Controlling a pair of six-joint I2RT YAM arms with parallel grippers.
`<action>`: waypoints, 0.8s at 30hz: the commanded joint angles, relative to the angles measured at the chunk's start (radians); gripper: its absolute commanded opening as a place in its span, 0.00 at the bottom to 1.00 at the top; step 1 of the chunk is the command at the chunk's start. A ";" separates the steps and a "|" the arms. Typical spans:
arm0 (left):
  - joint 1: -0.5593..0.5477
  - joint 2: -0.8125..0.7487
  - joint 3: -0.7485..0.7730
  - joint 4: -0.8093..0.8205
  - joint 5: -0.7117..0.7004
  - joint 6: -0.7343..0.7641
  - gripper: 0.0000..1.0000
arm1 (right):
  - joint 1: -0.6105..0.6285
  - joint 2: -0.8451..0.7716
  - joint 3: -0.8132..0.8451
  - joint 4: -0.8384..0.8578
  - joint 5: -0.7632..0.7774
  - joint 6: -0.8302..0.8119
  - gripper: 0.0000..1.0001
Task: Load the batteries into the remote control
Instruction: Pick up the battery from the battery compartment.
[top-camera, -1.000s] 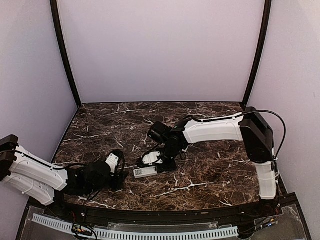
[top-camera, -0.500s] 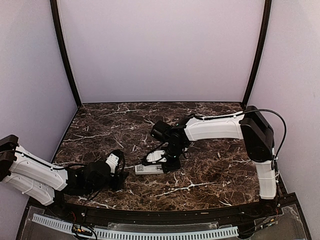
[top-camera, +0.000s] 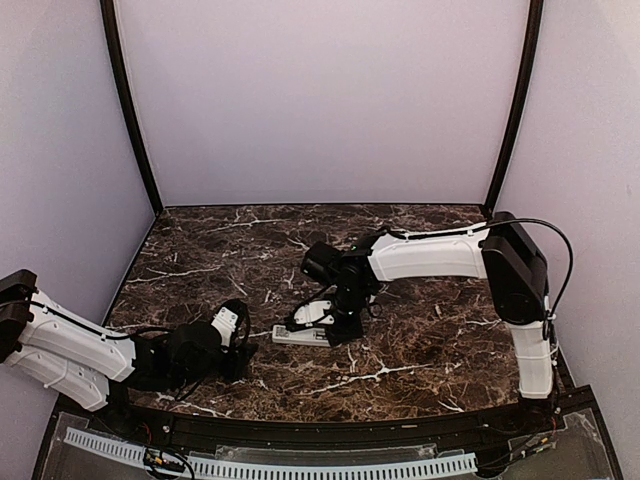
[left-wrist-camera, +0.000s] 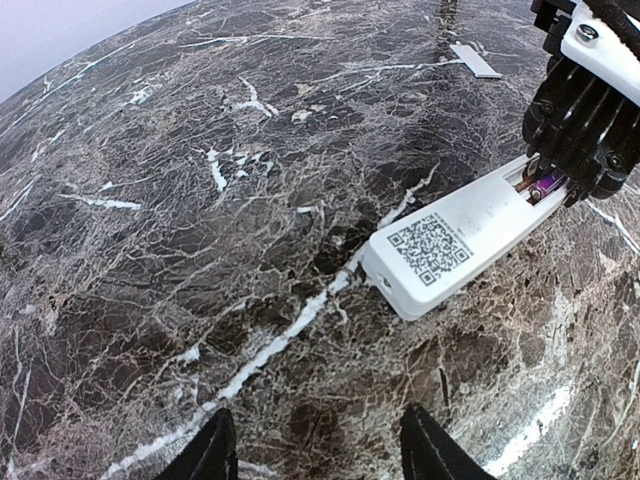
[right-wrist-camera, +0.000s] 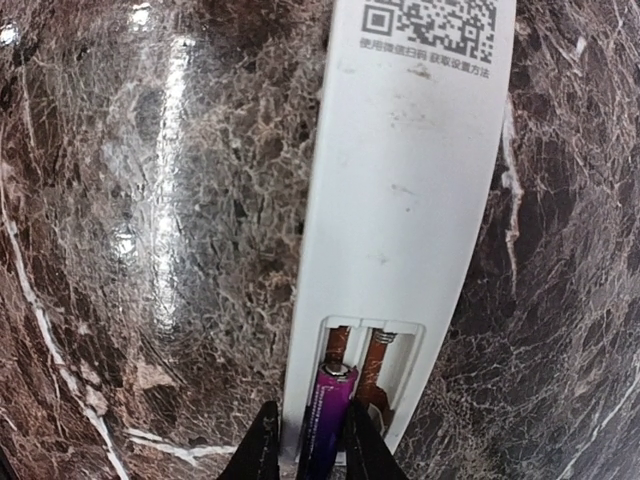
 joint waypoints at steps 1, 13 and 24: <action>-0.003 0.002 -0.007 0.010 0.002 0.008 0.54 | -0.006 -0.024 0.007 -0.080 0.030 0.017 0.20; -0.003 0.003 -0.007 0.011 0.002 0.011 0.54 | -0.010 -0.026 0.025 -0.105 0.020 0.044 0.13; -0.003 0.003 -0.007 0.017 -0.002 0.018 0.54 | -0.017 -0.052 0.029 -0.104 -0.020 0.048 0.00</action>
